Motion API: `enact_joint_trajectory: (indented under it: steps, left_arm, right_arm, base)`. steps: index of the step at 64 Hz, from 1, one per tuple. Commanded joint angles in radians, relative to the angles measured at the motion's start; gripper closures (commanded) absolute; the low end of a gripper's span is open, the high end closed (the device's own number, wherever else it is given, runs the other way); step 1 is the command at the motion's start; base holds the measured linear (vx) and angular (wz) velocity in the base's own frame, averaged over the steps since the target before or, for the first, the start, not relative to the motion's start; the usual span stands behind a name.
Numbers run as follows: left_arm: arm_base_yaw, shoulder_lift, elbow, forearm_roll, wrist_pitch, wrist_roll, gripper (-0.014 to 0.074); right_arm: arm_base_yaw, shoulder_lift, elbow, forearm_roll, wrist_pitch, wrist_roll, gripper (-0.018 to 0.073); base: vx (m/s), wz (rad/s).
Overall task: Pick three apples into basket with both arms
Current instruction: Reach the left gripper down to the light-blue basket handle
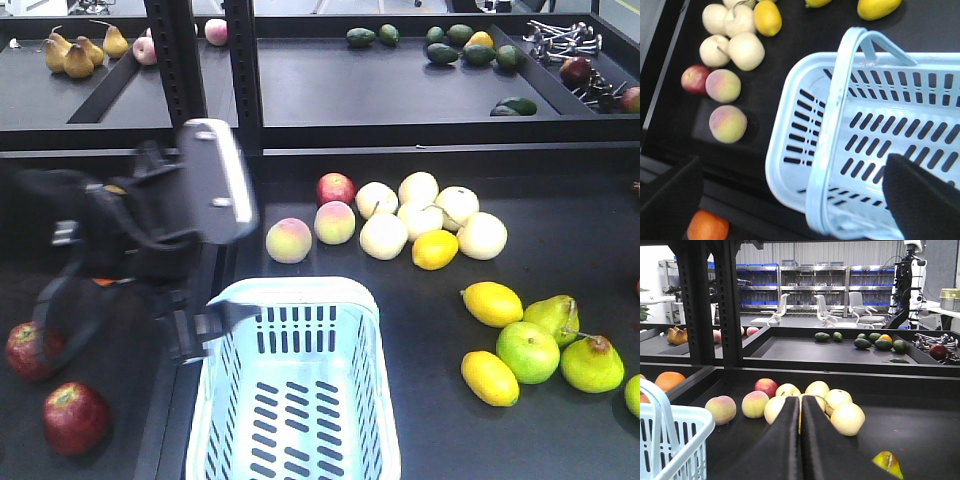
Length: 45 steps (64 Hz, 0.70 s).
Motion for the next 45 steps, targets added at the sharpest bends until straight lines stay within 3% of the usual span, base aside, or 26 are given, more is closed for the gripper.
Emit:
enact_joint_trajectory:
  steps: [1, 21, 32, 45]
  left_arm:
    - [-0.045, 0.052, -0.088, 0.034, -0.026, -0.001, -0.0083]
    - [-0.139, 0.312, -0.227, 0.156, 0.057, -0.014, -0.0069]
    - [-0.145, 0.383, -0.255, 0.257, 0.056, -0.048, -0.0033]
    - [-0.145, 0.398, -0.253, 0.374, 0.055, -0.125, 0.0074]
  right_arm:
    - [0.000, -0.013, 0.014, -0.008, -0.073, 0.000, 0.0568]
    - [0.000, -0.013, 0.014, -0.008, -0.073, 0.000, 0.0568]
    - [0.000, -0.013, 0.014, -0.008, -0.073, 0.000, 0.0568]
    - [0.000, -0.013, 0.014, -0.008, -0.073, 0.000, 0.0568]
  base:
    - [0.00, 0.00]
    - [0.00, 0.00]
    - [0.00, 0.00]
    - [0.00, 0.00]
